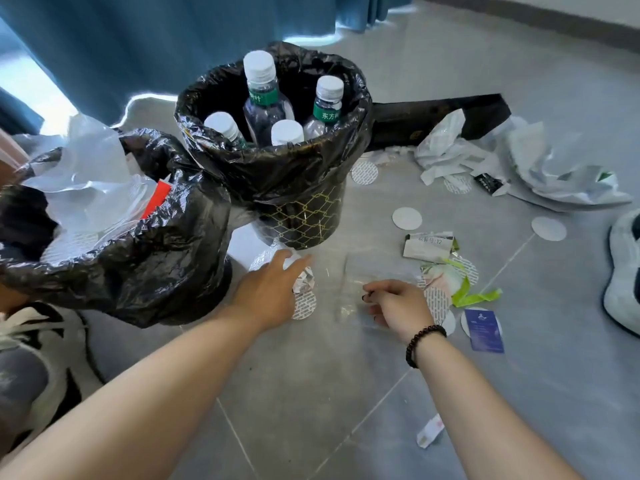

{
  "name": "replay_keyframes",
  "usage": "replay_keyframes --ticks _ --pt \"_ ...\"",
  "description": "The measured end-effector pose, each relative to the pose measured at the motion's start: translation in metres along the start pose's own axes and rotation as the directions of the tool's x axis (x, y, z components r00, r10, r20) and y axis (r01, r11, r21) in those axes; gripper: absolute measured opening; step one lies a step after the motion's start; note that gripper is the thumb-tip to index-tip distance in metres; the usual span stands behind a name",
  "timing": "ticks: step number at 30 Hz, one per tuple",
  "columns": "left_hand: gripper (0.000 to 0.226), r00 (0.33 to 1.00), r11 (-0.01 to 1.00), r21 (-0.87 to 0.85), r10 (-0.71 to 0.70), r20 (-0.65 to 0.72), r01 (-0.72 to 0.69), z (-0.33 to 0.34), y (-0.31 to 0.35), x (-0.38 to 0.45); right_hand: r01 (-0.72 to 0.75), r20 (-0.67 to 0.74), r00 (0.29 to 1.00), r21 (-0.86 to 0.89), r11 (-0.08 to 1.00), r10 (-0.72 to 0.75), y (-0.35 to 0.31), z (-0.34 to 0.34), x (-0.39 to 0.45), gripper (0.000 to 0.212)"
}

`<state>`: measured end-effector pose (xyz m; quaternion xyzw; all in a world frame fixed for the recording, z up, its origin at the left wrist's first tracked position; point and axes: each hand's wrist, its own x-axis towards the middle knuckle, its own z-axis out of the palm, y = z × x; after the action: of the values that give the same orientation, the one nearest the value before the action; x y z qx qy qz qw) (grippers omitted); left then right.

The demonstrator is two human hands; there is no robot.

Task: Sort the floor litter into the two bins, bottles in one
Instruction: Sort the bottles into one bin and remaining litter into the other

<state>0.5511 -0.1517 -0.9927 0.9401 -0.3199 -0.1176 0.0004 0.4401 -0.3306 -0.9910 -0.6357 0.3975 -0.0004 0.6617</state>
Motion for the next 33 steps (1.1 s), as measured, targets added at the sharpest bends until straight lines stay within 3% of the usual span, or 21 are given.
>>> replay_keyframes --ticks 4,7,10,12,15,17,20,23,25,27,30,33 --pt "0.053 0.999 0.999 0.049 -0.008 0.038 0.006 0.01 -0.005 0.013 0.115 -0.059 0.991 -0.07 0.991 -0.119 0.011 0.011 0.014 0.027" --pt "0.036 0.997 0.994 -0.081 -0.078 -0.026 0.076 0.018 -0.011 0.011 0.267 -0.074 0.954 -0.221 0.938 -0.289 0.013 0.013 0.02 0.024" --pt "0.021 0.984 0.961 -0.25 -0.147 -0.102 0.117 0.018 -0.013 0.002 0.453 -0.024 0.834 -0.54 0.71 -0.551 0.01 0.004 0.026 0.032" --pt "0.017 0.947 0.916 -0.387 -0.208 -0.244 0.101 0.011 -0.009 -0.006 0.492 0.101 0.779 -0.71 0.504 -0.618 0.009 -0.006 0.032 0.048" --pt "0.011 0.831 0.769 -0.627 -0.426 -0.357 0.125 -0.004 -0.003 -0.011 0.366 0.214 0.881 -0.874 0.321 -0.422 0.011 -0.024 0.041 0.07" --pt "0.011 0.798 0.697 -0.705 -0.496 -0.344 0.13 -0.006 -0.002 -0.009 0.303 0.198 0.926 -0.898 0.318 -0.323 0.015 -0.034 0.045 0.078" --pt "0.017 0.798 0.742 -0.646 -0.493 -0.348 0.177 0.005 -0.01 -0.007 0.265 0.141 0.93 -0.898 0.352 -0.34 0.018 -0.042 0.044 0.073" --pt "0.021 0.831 0.753 -0.55 -0.528 -0.177 0.362 0.018 -0.016 -0.005 0.24 0.088 0.916 -0.902 0.359 -0.391 0.021 -0.042 0.04 0.052" --pt "0.024 0.855 0.744 -0.531 -0.514 -0.067 0.406 0.019 -0.015 -0.004 0.225 0.054 0.912 -0.895 0.385 -0.407 0.022 -0.043 0.038 0.042" --pt "0.026 0.871 0.745 -0.54 -0.489 -0.044 0.391 0.017 -0.01 -0.005 0.215 0.031 0.915 -0.882 0.42 -0.402 0.023 -0.045 0.037 0.037" --pt "0.022 0.856 0.721 -0.6 -0.505 -0.115 0.345 0.012 0.0 -0.01 0.202 0.022 0.925 -0.874 0.441 -0.379 0.02 -0.046 0.037 0.029" --pt "0.018 0.874 0.697 -0.662 -0.469 -0.128 0.277 -0.003 0.016 -0.019 0.184 -0.042 0.933 -0.798 0.574 -0.358 0.023 -0.046 0.038 0.019"
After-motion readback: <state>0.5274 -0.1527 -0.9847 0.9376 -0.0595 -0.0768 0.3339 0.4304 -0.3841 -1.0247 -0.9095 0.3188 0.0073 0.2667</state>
